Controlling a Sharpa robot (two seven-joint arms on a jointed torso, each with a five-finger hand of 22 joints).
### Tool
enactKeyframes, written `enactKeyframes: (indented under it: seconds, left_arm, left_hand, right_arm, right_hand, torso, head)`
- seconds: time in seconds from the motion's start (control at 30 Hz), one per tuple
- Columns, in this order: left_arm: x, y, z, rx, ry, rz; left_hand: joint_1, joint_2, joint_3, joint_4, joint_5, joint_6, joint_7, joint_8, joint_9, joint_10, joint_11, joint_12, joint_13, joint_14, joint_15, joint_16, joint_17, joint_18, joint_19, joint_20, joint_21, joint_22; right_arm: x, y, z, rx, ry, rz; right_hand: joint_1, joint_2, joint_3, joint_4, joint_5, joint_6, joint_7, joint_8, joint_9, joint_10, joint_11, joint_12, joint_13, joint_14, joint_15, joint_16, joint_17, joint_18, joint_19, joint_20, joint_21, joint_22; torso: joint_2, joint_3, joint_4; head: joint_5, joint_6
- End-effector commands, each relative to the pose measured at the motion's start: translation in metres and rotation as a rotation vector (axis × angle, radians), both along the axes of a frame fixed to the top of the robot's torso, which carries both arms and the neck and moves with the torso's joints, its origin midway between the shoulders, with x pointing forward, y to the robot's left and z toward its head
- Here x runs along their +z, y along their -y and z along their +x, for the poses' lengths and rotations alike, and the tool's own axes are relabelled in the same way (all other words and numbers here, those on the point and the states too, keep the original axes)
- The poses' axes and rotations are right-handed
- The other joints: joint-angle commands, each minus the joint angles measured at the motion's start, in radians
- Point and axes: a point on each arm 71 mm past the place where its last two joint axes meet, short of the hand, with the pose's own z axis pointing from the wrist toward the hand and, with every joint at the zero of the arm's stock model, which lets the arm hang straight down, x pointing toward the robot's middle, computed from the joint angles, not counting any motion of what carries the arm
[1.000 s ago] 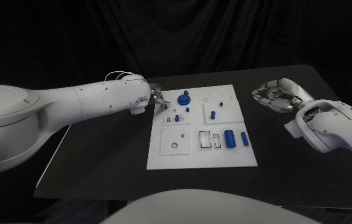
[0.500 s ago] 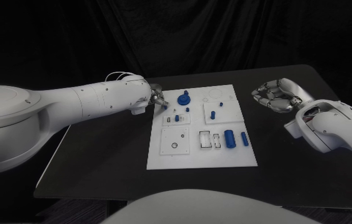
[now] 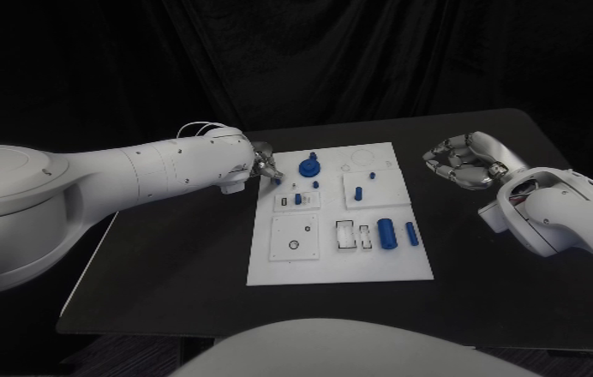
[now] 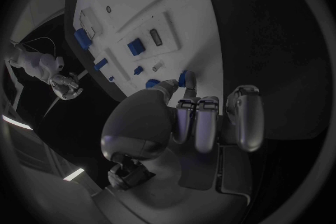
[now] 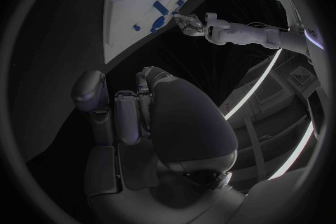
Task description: Assemble the parts on the task board
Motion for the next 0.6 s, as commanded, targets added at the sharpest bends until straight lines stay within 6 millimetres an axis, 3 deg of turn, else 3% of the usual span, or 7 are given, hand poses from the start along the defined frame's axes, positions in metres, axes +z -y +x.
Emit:
enactKeyframes:
  seconds: [0.03,0.3,0.43,0.6]
  left_arm:
    - [-0.003,0.001,-0.002,-0.012,-0.019,-0.007]
    - [-0.001,0.001,-0.004,-0.011,0.015,-0.027]
    - [0.001,0.0,-0.007,0.0,0.043,-0.047]
    - [0.001,-0.005,-0.014,0.08,0.022,-0.131]
  left_hand:
    - [0.006,-0.009,0.013,-0.004,0.004,0.011,0.001,-0.004,-0.001,0.108,-0.002,0.004,0.263,0.106,-0.002,-0.001,0.264,0.008,-0.003,-0.003,-0.004,0.176]
    - [0.009,-0.032,0.089,-0.054,0.034,0.022,-0.001,-0.016,-0.016,0.108,-0.005,0.004,0.263,0.106,-0.006,-0.001,0.264,0.007,-0.001,-0.007,-0.004,0.179]
    - [0.01,-0.057,0.169,-0.115,0.04,0.039,-0.003,-0.012,-0.017,0.108,-0.007,0.004,0.263,0.106,-0.009,-0.001,0.264,0.008,-0.001,-0.01,-0.006,0.182]
    - [-0.006,-0.071,0.225,-0.15,0.045,0.042,-0.001,-0.01,-0.013,0.108,-0.007,0.004,0.263,0.106,-0.008,-0.001,0.264,0.01,-0.005,-0.01,-0.017,0.18]
  right_arm:
    - [-0.002,0.0,0.0,-0.005,-0.015,-0.008]
    - [-0.002,0.001,0.0,-0.008,-0.017,-0.011]
    - [-0.002,0.002,0.0,-0.01,-0.019,-0.012]
    - [-0.002,0.003,0.0,-0.013,-0.021,-0.013]
  right_hand:
    - [0.001,-0.002,0.006,0.002,0.005,-0.006,0.003,0.003,-0.001,-0.005,0.001,-0.007,-0.001,0.015,0.005,-0.006,0.083,0.008,-0.006,-0.001,-0.002,0.117]
    - [0.001,-0.002,0.007,0.002,0.005,-0.006,0.003,0.004,-0.001,-0.007,0.001,-0.008,-0.002,0.015,0.005,-0.007,0.082,0.008,-0.007,-0.001,-0.004,0.117]
    - [0.001,-0.002,0.007,0.002,0.005,-0.006,0.003,0.004,-0.001,-0.007,0.001,-0.008,-0.002,0.015,0.005,-0.007,0.082,0.008,-0.007,-0.001,-0.004,0.117]
    - [0.001,-0.002,0.007,0.002,0.005,-0.006,0.003,0.005,-0.001,-0.008,0.001,-0.008,-0.004,0.014,0.006,-0.009,0.08,0.009,-0.008,-0.001,-0.006,0.116]
  torso:
    - [-0.001,0.0001,-0.0006]
    - [-0.001,0.0004,0.0002]
    - [-0.001,0.0003,-0.0005]
    - [-0.001,-0.0001,0.0003]
  head:
    - [0.0,0.0]
    - [0.001,0.0]
    - [0.002,0.0]
    - [0.0,0.0]
